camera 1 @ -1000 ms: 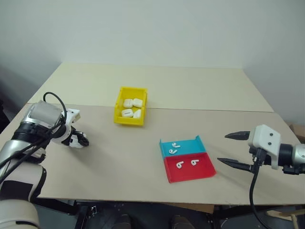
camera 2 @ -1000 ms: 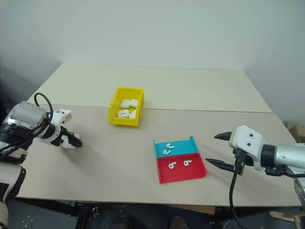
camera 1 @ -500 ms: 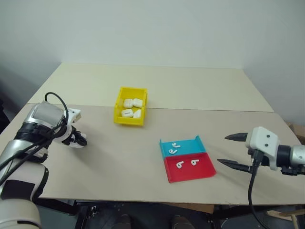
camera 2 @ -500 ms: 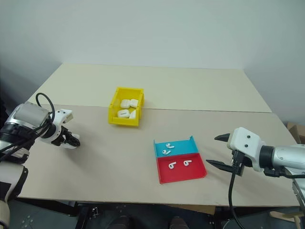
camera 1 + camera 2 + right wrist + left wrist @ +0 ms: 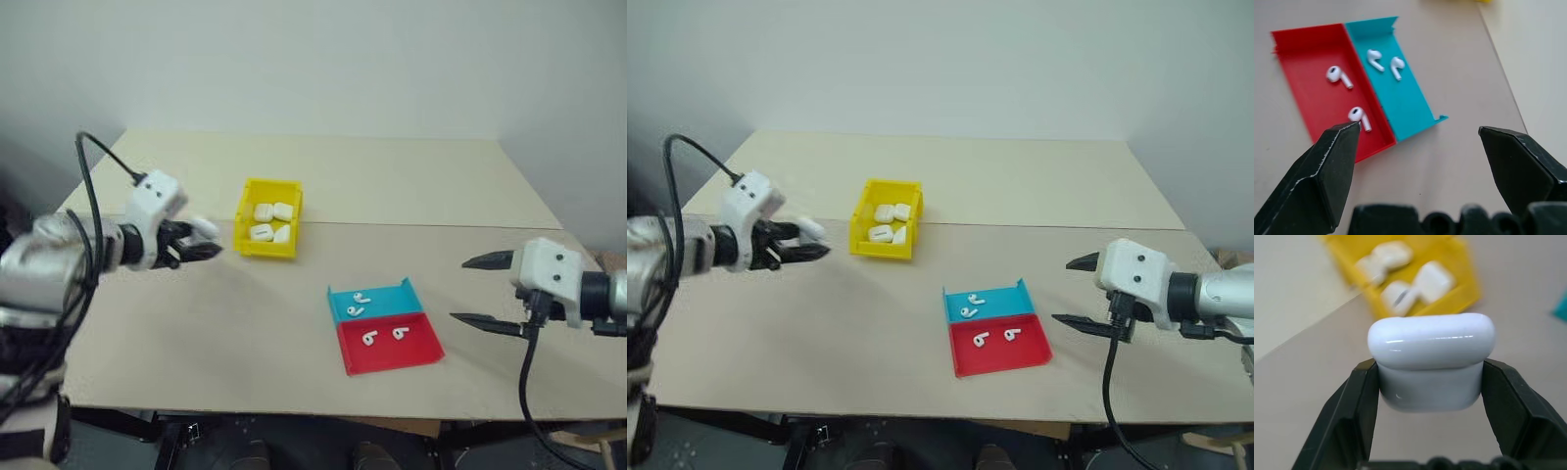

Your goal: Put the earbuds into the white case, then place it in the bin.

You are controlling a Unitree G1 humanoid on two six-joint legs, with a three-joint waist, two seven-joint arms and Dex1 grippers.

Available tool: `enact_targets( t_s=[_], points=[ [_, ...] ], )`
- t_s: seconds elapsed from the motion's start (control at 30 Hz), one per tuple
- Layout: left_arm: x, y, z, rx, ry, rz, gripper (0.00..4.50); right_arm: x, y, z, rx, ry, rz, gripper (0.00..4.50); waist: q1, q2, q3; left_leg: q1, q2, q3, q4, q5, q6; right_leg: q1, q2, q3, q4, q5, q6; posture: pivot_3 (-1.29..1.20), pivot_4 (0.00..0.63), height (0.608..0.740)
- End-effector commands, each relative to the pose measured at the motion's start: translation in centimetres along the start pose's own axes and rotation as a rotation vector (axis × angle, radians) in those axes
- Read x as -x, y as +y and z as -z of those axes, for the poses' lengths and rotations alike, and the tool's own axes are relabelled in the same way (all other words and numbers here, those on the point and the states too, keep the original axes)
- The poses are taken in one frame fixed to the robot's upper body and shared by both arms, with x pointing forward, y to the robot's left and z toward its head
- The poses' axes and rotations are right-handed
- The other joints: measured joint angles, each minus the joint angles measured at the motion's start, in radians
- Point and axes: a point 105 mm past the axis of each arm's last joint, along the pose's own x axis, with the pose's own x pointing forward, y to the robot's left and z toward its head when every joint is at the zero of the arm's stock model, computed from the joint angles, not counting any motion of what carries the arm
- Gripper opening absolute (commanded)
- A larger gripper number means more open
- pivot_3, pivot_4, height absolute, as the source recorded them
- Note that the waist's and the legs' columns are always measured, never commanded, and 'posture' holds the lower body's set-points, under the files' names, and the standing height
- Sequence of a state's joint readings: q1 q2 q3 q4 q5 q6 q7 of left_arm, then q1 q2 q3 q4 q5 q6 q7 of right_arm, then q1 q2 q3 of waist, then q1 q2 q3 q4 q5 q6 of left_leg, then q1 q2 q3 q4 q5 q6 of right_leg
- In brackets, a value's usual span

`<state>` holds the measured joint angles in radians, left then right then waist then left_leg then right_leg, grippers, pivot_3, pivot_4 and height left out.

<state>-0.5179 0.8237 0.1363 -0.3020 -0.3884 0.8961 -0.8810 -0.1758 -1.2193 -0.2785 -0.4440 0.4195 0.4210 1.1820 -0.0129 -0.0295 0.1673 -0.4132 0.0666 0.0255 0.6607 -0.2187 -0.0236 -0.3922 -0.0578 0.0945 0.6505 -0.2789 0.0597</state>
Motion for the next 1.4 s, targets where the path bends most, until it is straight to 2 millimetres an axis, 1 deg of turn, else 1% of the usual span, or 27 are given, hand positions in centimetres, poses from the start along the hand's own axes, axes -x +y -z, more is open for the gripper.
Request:
enact_targets(
  t_s=[0.03,0.07,0.17,0.23,0.33,0.43,0.53,0.63,0.8,0.9,0.93,1.07,1.17,1.4],
  points=[
    [0.4,-2.6,-2.1,-0.181,-0.27,0.066,2.82,-0.2,0.6,-1.3,0.099,0.049,-0.146,4.5,0.0,0.0,0.0,0.002,0.0,0.0,0.0,0.0,0.0,0.002,0.0,0.0,-0.001,0.0,0.0,0.0,0.15,0.74],
    [0.1,-3.4,-1.9,-0.201,-0.333,0.1,2.82,-0.5,0.9,-1.5,0.125,0.079,-0.194,4.5,0.001,0.0,0.0,0.003,0.0,0.0,0.0,0.0,0.0,0.003,0.0,0.0,-0.001,0.0,0.0,0.0,0.15,0.74],
    [-0.2,-5.0,-1.5,-0.229,-0.45,0.178,2.82,-1.2,1.6,-1.6,0.168,0.141,-0.298,4.5,0.001,0.0,0.0,0.004,0.0,0.001,0.0,0.0,0.0,0.003,0.0,0.0,-0.001,0.001,0.0,0.0,0.15,0.74],
    [-0.3,-6.4,-0.9,-0.208,-0.487,0.26,2.82,-1.8,2.5,-1.7,0.218,0.162,-0.385,4.5,0.001,0.0,0.0,0.004,0.0,0.0,0.0,0.0,0.0,0.003,0.0,0.0,-0.001,0.001,0.0,0.0,0.15,0.74],
    [-0.4,-7.4,-0.3,-0.196,-0.524,0.282,2.82,-3.0,3.1,-1.5,0.276,0.186,-0.431,4.5,0.0,0.0,0.0,0.003,0.0,0.001,0.0,0.0,0.001,0.002,0.0,0.001,-0.002,0.0,0.0,0.0,0.15,0.74],
    [-0.5,-8.1,0.7,-0.222,-0.515,0.313,2.82,-4.2,3.2,-1.7,0.301,0.178,-0.446,4.5,-0.003,0.0,0.0,0.002,0.0,0.001,0.0,0.0,0.001,0.001,0.0,0.001,-0.002,0.001,0.0,0.0,0.15,0.74],
    [-0.3,-8.4,1.4,-0.232,-0.503,0.309,2.82,-5.8,3.2,-2.3,0.377,0.14,-0.428,3.95,-0.004,0.0,0.0,0.003,0.001,0.001,0.0,0.0,0.001,0.001,0.0,0.001,-0.001,0.001,0.0,0.0,0.15,0.74],
    [-0.1,-8.8,1.8,-0.235,-0.496,0.316,2.82,-6.9,3.3,-2.5,0.415,0.138,-0.419,3.0,-0.003,0.0,0.0,0.003,0.0,0.001,0.0,0.0,0.001,0.002,0.0,0.001,-0.001,0.001,0.0,0.0,0.15,0.74],
    [0.1,-9.7,2.5,-0.242,-0.492,0.327,2.82,-8.5,4.2,-2.7,0.47,0.149,-0.467,3.0,0.001,0.0,0.0,0.002,0.0,0.001,0.0,0.0,0.001,0.001,0.0,0.0,-0.002,0.001,0.0,0.0,0.15,0.74],
    [-0.1,-9.8,2.7,-0.249,-0.497,0.317,2.82,-9.2,4.5,-2.8,0.52,0.162,-0.487,2.41,0.001,0.0,0.0,0.003,0.001,0.001,0.0,0.0,0.001,0.001,0.0,0.0,-0.001,0.001,0.0,0.0,0.15,0.74],
    [-0.1,-9.9,2.6,-0.251,-0.5,0.316,2.82,-9.7,4.5,-2.8,0.532,0.168,-0.487,2.07,0.0,0.0,0.0,0.003,0.001,0.001,0.0,0.0,0.001,0.002,0.0,0.0,-0.001,0.001,0.0,0.0,0.15,0.74],
    [-0.1,-10.1,2.2,-0.261,-0.515,0.306,2.82,-10.7,4.8,-2.5,0.588,0.197,-0.506,2.07,0.0,0.0,0.0,0.003,0.001,0.001,0.0,0.0,0.001,0.002,0.0,0.0,-0.001,0.001,0.0,0.0,0.15,0.74],
    [0.0,-10.3,2.0,-0.269,-0.52,0.303,2.82,-11.4,4.9,-2.7,0.621,0.204,-0.509,2.07,0.0,0.0,0.0,0.003,0.001,0.001,0.0,0.0,0.001,0.002,0.0,0.0,-0.001,0.001,0.0,0.0,0.15,0.74],
    [-0.3,-10.4,2.4,-0.277,-0.508,0.284,2.82,-13.2,4.5,-2.6,0.682,0.235,-0.497,2.07,-0.001,0.0,0.0,0.004,0.001,0.001,0.0,0.0,0.001,0.002,0.001,0.0,-0.001,0.001,0.0,0.0,0.15,0.74]
  ],
)
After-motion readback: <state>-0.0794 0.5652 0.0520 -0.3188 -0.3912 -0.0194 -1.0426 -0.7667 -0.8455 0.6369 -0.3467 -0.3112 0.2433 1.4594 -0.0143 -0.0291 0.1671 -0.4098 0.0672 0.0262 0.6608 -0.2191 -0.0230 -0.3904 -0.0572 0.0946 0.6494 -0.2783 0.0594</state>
